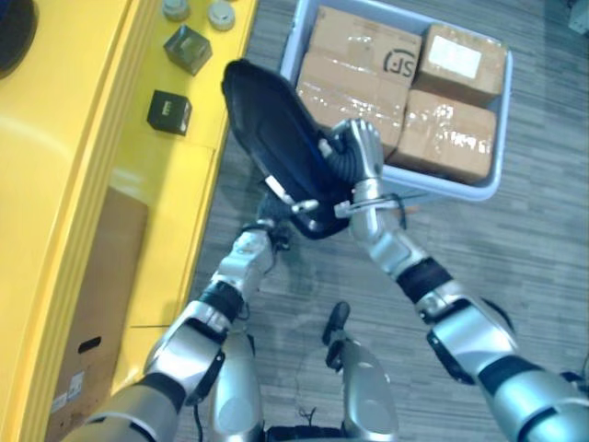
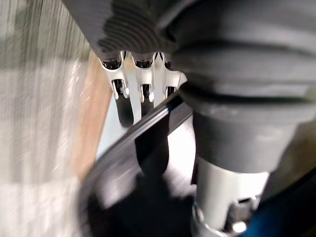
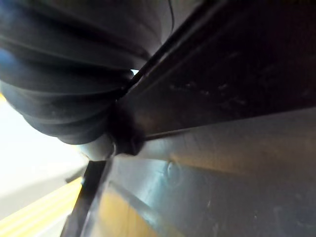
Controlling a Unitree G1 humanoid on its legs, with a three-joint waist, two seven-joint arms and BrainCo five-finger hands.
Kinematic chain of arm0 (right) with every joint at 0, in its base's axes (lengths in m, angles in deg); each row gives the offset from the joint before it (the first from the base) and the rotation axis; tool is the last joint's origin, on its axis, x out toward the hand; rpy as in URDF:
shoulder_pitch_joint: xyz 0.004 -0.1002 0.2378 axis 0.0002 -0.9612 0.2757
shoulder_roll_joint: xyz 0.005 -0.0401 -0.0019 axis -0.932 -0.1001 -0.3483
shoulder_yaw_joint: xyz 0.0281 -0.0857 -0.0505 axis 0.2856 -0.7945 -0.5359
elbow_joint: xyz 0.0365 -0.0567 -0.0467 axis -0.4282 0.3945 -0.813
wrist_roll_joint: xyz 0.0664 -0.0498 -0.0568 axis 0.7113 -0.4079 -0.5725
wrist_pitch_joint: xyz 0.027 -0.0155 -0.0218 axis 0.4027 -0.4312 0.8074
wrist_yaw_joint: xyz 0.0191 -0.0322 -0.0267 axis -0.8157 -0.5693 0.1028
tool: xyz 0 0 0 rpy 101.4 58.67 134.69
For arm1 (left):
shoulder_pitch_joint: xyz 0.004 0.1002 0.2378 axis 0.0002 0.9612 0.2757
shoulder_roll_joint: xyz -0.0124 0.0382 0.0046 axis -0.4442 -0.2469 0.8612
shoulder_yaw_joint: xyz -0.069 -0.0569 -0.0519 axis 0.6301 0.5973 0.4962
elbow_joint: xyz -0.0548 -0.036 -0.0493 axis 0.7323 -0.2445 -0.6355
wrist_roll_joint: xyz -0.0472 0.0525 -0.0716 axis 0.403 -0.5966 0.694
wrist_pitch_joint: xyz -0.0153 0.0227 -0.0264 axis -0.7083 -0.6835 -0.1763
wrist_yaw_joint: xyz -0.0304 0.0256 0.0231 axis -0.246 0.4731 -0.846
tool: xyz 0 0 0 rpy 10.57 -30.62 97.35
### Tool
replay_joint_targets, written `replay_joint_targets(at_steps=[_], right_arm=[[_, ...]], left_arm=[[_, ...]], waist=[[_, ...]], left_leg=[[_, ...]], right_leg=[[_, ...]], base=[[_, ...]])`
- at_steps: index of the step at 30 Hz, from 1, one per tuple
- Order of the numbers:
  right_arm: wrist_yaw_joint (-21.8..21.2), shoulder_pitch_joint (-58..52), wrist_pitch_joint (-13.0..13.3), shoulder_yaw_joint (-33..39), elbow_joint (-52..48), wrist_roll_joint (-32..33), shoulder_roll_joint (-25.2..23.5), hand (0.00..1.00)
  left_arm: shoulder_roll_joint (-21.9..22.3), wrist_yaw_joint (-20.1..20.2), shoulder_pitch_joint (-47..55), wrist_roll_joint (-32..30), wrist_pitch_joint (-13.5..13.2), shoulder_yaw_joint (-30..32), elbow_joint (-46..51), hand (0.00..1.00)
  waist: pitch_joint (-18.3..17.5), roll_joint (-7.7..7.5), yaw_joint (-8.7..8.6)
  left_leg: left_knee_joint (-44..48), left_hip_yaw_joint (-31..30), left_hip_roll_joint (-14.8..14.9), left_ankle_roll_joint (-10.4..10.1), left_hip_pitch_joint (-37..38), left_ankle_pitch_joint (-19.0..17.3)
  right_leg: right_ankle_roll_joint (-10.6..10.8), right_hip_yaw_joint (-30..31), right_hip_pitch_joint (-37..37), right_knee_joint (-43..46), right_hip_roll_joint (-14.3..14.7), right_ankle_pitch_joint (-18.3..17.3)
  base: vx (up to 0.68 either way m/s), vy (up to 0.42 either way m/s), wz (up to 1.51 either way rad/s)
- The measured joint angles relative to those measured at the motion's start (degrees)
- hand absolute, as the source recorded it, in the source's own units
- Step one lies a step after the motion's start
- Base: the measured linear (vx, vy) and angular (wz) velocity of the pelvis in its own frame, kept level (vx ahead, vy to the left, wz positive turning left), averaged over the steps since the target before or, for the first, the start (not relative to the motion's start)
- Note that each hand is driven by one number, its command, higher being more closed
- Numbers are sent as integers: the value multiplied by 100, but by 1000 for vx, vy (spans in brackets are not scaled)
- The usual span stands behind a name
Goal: Walk over and take plastic housings, then place them on the shelf
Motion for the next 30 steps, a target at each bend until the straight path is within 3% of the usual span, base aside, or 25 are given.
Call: replay_joint_targets(at_steps=[6,16,22,27,30], right_arm=[[1,83,0,-175,1,46,34,100],[39,182,19,-69,-3,395,-80,100],[128,-109,168,273,-17,683,-207,100],[243,-600,261,514,-189,851,-208,100],[248,-674,294,589,-197,904,-206,100]], left_arm=[[2,162,-23,532,-91,-140,-156,100],[31,-24,3,1432,-707,-315,-180,100],[244,-393,192,1162,-1273,-294,-147,100],[507,-1028,341,260,-1495,-314,-145,100],[572,-1178,345,121,-1642,-319,-141,100]], waist=[[0,1,-33],[2,7,-37],[9,19,-29],[21,50,-50],[47,101,-50]], left_leg=[[0,-7,-46,1,0,0],[34,6,-87,22,22,-14],[29,145,-101,70,161,-56],[30,236,-116,78,346,-140],[-5,304,-135,83,429,-144]], right_leg=[[9,-11,0,11,-46,-10],[20,8,32,11,-87,-15],[42,125,79,11,-116,-20],[89,234,212,7,-136,-71],[94,263,231,8,-166,-70]], base=[[0,0,0],[0,0,0],[1,-6,-7],[26,-6,-7],[25,-3,-10]])
